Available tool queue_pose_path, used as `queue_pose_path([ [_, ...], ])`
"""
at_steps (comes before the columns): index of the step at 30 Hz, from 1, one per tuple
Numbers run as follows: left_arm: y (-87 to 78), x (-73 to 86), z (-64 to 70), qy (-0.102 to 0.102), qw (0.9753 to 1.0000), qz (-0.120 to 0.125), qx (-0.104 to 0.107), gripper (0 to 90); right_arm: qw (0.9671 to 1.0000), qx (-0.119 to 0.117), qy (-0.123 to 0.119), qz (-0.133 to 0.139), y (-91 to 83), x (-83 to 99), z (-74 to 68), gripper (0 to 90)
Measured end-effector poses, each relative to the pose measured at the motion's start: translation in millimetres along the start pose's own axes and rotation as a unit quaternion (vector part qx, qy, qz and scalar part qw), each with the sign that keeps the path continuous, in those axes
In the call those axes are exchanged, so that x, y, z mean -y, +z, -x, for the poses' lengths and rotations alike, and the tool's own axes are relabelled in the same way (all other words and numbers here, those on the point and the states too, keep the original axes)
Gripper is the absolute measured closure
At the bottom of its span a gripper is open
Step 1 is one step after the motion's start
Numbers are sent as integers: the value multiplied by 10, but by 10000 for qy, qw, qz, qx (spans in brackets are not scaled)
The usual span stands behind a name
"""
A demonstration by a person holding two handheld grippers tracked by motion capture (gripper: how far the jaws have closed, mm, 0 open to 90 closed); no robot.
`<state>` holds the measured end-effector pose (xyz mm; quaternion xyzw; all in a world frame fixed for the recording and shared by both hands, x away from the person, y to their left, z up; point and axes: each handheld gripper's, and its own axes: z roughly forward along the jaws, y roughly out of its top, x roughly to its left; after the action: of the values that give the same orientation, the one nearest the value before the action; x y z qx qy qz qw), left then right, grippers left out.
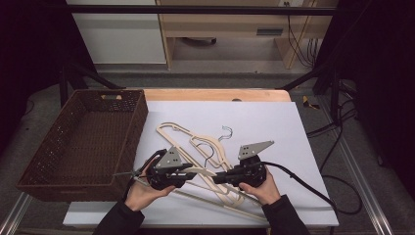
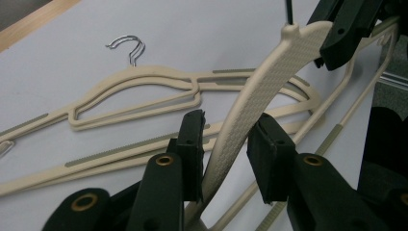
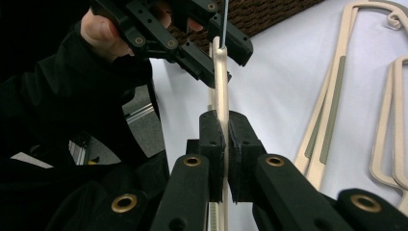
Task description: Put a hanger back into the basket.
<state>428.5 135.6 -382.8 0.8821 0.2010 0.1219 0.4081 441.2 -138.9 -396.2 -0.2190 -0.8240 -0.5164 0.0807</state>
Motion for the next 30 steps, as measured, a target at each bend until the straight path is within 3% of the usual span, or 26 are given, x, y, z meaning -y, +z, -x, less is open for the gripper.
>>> queue_pose_path([
  [4, 4, -1, 24, 34, 10000, -88, 11, 730, 9995, 315, -18, 38, -7, -4, 3, 776],
  [6, 12, -2, 35, -18, 9999, -72, 132, 775, 9976, 665, -117, 171, -24, -8, -3, 701],
  [8, 23, -6, 49, -18, 9998, -78, 171, 794, 9958, 855, -198, 251, -32, -10, -7, 664],
  [10, 35, -3, 49, -31, 9996, -110, 244, 826, 9925, 1124, -278, 384, -29, -6, -14, 559],
  [11, 45, 6, 42, -93, 9994, -92, 313, 826, 9925, 1124, -278, 384, -29, -6, -14, 559],
  [14, 56, 23, 39, -142, 9991, -87, 401, 858, 9881, 1413, -346, 494, -37, -6, -16, 477],
  [18, 7, 50, -11, -348, 9991, 45, 234, 864, 9854, 1502, -351, 718, -126, -6, -28, 419],
  [22, -71, 56, -45, -466, 9987, 197, 54, 864, 9773, 1853, -287, 987, -268, 23, -5, 327],
  [23, -98, 54, -47, -500, 9984, 250, -9, 864, 9773, 1853, -287, 987, -268, 23, -5, 327],
  [24, -128, 55, -54, -540, 9981, 300, -44, 864, 9729, 2029, -196, 1094, -341, 58, 21, 286],
  [26, -203, 59, -76, -634, 9971, 406, -101, 864, 9711, 2100, -127, 1127, -379, 78, 35, 281],
  [30, -397, 43, -121, -705, 9950, 647, -289, 864, 9615, 2424, 135, 1284, -501, 170, 86, 198],
])
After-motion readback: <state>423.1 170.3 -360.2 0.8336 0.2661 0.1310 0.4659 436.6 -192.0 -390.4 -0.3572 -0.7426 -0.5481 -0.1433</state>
